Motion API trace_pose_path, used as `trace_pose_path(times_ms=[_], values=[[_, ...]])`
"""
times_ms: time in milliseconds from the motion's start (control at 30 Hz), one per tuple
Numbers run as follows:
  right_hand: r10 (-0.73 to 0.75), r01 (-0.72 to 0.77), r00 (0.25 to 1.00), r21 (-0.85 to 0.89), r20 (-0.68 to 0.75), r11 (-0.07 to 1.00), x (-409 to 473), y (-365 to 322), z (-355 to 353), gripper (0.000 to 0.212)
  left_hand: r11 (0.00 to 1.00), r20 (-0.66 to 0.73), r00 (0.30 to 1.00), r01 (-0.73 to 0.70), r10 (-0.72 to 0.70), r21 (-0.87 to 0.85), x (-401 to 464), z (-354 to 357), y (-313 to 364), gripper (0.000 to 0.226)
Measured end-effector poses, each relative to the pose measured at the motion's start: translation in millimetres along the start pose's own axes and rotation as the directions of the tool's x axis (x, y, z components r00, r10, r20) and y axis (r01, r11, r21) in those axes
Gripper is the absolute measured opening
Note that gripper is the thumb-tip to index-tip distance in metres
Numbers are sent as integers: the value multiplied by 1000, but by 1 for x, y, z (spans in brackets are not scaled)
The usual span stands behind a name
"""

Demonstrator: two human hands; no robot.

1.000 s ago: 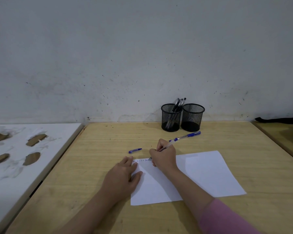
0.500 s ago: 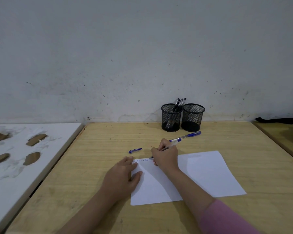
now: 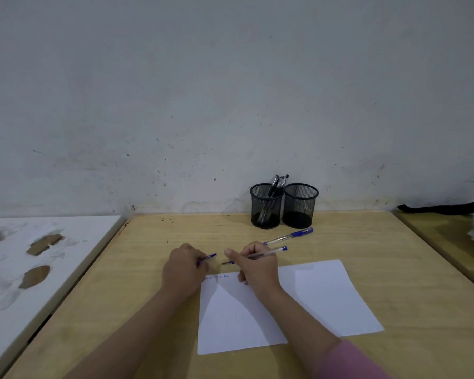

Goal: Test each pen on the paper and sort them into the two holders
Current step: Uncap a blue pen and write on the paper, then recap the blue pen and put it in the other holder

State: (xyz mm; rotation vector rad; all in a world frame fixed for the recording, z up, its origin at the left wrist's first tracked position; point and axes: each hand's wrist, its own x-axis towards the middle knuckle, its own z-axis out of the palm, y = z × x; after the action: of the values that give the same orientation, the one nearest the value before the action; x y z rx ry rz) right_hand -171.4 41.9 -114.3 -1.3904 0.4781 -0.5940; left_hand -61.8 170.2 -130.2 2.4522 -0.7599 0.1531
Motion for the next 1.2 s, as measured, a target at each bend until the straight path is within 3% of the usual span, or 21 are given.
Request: trace_pose_path(times_ms=[200, 367, 667, 900, 1200], values=[[-2, 1, 999, 19, 37, 1000, -4, -17, -14, 5, 950, 31, 999, 37, -29, -309, 4, -15, 17, 14], [-104, 103, 994, 33, 39, 994, -7, -30, -26, 10, 848, 38, 999, 27, -8, -530, -3, -31, 39, 15], [-221, 228, 967, -45, 124, 973, -13, -40, -37, 15, 821, 10, 991, -106, 135, -561, -11, -48, 66, 16], [-324, 323, 945, 20, 40, 946, -12, -53, -52, 11, 829, -30, 995, -94, 94, -551, -11, -57, 69, 15], [-321, 327, 932, -10, 168, 945, -21, -58, -52, 16, 771, 18, 980, -145, 199, -620, -25, -66, 88, 15]])
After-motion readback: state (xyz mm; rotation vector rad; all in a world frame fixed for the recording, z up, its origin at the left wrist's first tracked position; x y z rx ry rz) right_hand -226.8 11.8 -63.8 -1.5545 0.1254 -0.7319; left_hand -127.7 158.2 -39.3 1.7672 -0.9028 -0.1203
